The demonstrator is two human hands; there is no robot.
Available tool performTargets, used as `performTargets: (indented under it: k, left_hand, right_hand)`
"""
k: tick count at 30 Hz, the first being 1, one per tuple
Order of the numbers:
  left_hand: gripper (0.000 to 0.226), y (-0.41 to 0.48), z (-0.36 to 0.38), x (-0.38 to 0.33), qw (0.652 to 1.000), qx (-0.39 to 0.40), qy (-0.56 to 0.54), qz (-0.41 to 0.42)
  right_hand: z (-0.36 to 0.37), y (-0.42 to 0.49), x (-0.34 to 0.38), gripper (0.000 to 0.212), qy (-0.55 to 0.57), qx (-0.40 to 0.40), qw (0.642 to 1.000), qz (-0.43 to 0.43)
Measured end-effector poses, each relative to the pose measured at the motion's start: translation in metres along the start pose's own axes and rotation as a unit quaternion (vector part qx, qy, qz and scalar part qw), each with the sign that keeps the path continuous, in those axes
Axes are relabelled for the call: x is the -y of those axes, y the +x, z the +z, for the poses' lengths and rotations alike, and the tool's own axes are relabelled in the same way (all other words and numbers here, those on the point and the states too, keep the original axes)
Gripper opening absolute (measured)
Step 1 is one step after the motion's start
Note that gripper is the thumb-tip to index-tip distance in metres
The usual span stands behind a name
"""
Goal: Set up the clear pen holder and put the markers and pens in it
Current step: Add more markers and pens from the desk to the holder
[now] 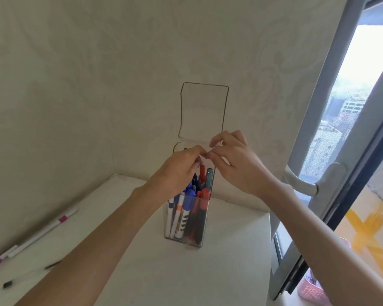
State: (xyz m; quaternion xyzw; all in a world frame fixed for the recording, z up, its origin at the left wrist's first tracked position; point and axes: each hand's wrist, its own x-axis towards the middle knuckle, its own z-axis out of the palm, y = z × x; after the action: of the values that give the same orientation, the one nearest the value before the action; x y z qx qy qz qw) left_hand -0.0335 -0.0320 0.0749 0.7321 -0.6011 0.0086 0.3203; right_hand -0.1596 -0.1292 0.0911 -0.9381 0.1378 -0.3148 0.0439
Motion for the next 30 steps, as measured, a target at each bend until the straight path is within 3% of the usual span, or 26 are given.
performTargets:
  k: [5,12,19,23,25,28,30]
  left_hand:
    - [0.020,0.004,0.005,-0.002,1.000,-0.010,0.004,-0.018]
    - [0.019,0.002,0.004,-0.003,0.997,-0.022,-0.063,-0.049]
    - [0.022,-0.005,-0.002,-0.001,0.990,-0.041,-0.120,-0.063]
    - [0.024,-0.011,-0.009,0.002,0.984,-0.048,-0.155,-0.070]
    - [0.021,-0.012,-0.013,0.003,0.985,-0.055,-0.150,-0.065]
    - [0.015,-0.011,-0.016,0.001,0.990,-0.053,-0.129,-0.036]
    - [0.014,-0.010,-0.015,-0.004,0.992,-0.039,-0.122,-0.020]
  right_hand:
    - [0.005,-0.005,0.009,0.021,-0.093,-0.048,0.994,0.036]
    - [-0.003,0.001,0.025,0.029,-0.157,0.059,0.985,0.050]
    - [0.005,0.005,0.031,0.020,-0.048,0.075,0.981,0.170]
    - [-0.005,0.016,0.033,0.029,-0.024,-0.002,0.985,0.169]
    - [-0.018,0.023,0.036,0.026,0.054,-0.057,0.982,0.171]
    - [-0.044,0.030,0.036,0.018,0.269,-0.173,0.930,0.181]
    - [-0.059,0.028,0.031,0.015,0.311,-0.273,0.897,0.152]
